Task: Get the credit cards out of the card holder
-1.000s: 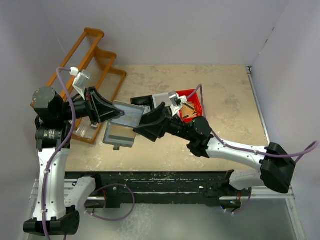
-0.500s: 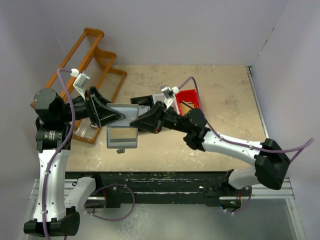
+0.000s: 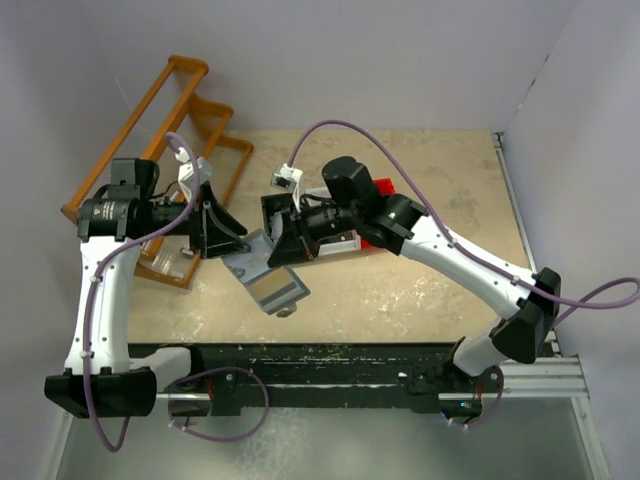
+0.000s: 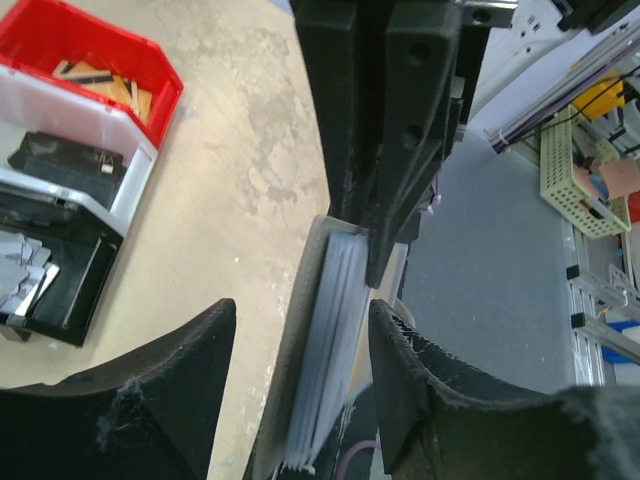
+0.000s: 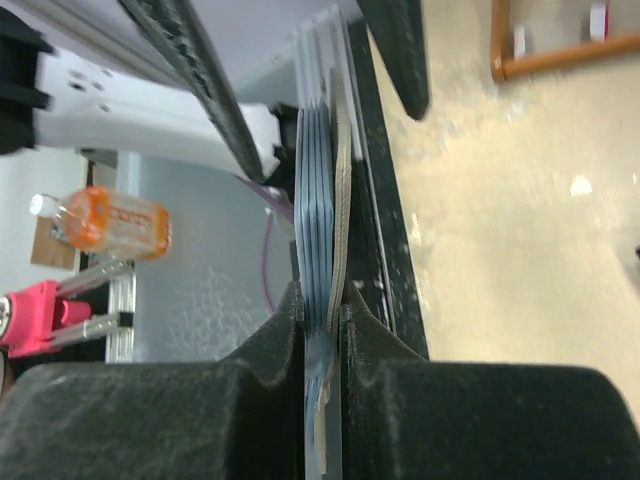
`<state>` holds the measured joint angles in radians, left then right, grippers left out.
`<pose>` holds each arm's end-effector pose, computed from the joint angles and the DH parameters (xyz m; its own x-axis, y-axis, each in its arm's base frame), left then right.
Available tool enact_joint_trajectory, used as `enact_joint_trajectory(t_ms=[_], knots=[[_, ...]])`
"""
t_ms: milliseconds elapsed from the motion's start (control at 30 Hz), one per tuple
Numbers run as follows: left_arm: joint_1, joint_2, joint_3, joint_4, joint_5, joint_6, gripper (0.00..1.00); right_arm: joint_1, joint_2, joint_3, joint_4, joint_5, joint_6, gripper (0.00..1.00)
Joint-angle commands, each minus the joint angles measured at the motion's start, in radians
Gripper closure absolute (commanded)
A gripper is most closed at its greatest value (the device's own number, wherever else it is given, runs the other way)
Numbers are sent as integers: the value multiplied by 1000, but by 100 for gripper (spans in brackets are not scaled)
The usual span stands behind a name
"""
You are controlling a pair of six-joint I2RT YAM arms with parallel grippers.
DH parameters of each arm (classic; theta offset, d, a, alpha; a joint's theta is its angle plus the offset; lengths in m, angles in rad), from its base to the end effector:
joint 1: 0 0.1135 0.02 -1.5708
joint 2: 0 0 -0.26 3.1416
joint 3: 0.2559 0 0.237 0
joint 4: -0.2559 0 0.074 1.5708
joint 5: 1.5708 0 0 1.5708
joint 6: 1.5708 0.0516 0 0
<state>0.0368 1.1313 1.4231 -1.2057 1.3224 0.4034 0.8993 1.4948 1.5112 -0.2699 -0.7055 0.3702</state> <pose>0.1664 -0.0439 0.4036 -0.4992 0.0782 -0.8630 0.8464 0.2574 -0.4663 0.1842 0.2856 0.4081 -0.5024 -0.1895 -0.8436 -0.8632 0.0545 0.5018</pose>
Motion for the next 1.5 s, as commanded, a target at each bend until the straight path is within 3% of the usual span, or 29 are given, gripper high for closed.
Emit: enact_joint_trajectory(t_ms=[0, 233, 467, 500, 667, 733, 767, 833, 900, 933, 1033, 1133, 1233, 1333, 1400, 1467], knots=[[-16, 36, -9, -231, -24, 329, 44, 3, 33, 108, -204, -17, -136, 100], [-106, 25, -69, -156, -148, 303, 38, 4, 90, 200, -245, -21, -166, 100], [-121, 29, -75, -104, -216, 290, 37, 4, 101, 222, -275, -23, -185, 100], [-122, 33, -68, -119, -202, 303, 42, 4, 104, 224, -279, -25, -188, 100], [-126, 80, -37, -243, -102, 397, 88, 4, 135, 269, -320, -25, -207, 100], [-126, 86, -30, -241, -79, 379, 100, 4, 145, 282, -312, -35, -205, 100], [-126, 84, -29, -232, -64, 358, 100, 4, 145, 281, -298, -40, -196, 92], [-126, 87, -23, -206, -32, 305, 100, -4, 118, 249, -232, -10, -143, 65], [-126, 83, -18, -129, 5, 205, 100, -19, 54, 147, -62, 16, -26, 51], [-126, 76, -19, -68, 22, 116, 100, -24, 9, 72, 106, 16, 43, 46], [-124, 19, -77, 251, 70, -306, 100, -25, -170, -241, 553, 81, 252, 33], [-123, -83, -189, 701, 40, -747, 100, -25, -291, -478, 919, 180, 424, 19], [-124, -151, -259, 990, 6, -998, 100, -25, -338, -546, 940, 252, 443, 21], [-124, -155, -250, 1005, 1, -1053, 100, -25, -340, -529, 906, 274, 448, 32], [-124, -160, -248, 989, 3, -1052, 100, -25, -333, -513, 849, 277, 441, 55], [-124, -172, -254, 977, 4, -1048, 100, -25, -326, -465, 775, 277, 425, 83]])
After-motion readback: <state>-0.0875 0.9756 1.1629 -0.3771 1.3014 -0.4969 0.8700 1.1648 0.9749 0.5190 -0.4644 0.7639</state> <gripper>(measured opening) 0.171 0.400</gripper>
